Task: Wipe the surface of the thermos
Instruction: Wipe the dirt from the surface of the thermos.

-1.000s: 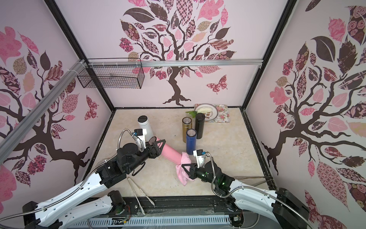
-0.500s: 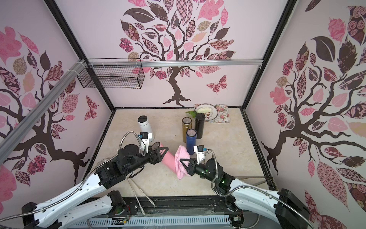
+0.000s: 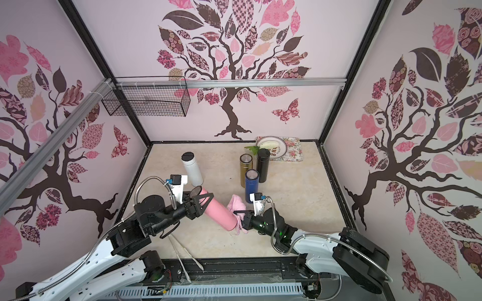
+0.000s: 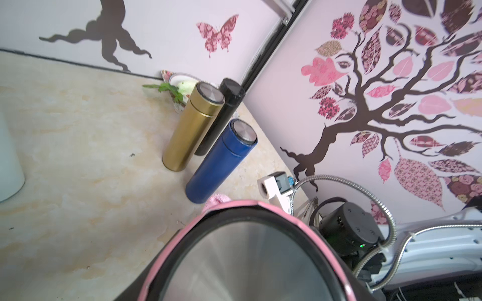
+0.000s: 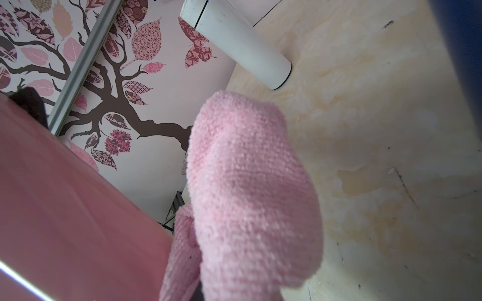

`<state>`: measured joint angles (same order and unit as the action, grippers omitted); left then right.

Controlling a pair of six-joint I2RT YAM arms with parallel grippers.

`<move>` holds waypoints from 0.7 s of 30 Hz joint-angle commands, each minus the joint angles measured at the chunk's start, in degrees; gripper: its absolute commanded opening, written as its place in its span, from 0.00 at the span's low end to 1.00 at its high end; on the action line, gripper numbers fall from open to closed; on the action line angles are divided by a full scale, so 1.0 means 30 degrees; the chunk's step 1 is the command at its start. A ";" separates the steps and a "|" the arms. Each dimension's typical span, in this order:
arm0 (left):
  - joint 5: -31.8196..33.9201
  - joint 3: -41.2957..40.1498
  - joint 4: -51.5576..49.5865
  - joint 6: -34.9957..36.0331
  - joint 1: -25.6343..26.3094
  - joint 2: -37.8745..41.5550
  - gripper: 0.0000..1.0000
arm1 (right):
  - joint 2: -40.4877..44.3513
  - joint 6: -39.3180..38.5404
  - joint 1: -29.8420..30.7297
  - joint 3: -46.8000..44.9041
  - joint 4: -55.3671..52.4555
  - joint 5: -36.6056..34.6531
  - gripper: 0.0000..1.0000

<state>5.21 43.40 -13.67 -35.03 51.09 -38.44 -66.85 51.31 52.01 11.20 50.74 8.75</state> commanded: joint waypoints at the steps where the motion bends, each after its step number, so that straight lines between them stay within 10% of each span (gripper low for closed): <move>1: 0.1570 -0.0335 0.3429 -0.0628 0.0024 0.0321 0.00 | -0.0348 0.0446 0.0124 -0.0054 0.2081 0.1170 0.00; 21: 0.3549 -0.1835 0.3444 -0.0822 0.0021 -0.1367 0.00 | 0.7391 -0.3870 0.0156 -0.0962 -0.2048 0.2425 0.00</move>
<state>13.76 39.13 -3.20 -39.53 51.22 -42.11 -50.43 43.79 51.94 6.68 43.40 15.62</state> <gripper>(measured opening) 0.649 0.116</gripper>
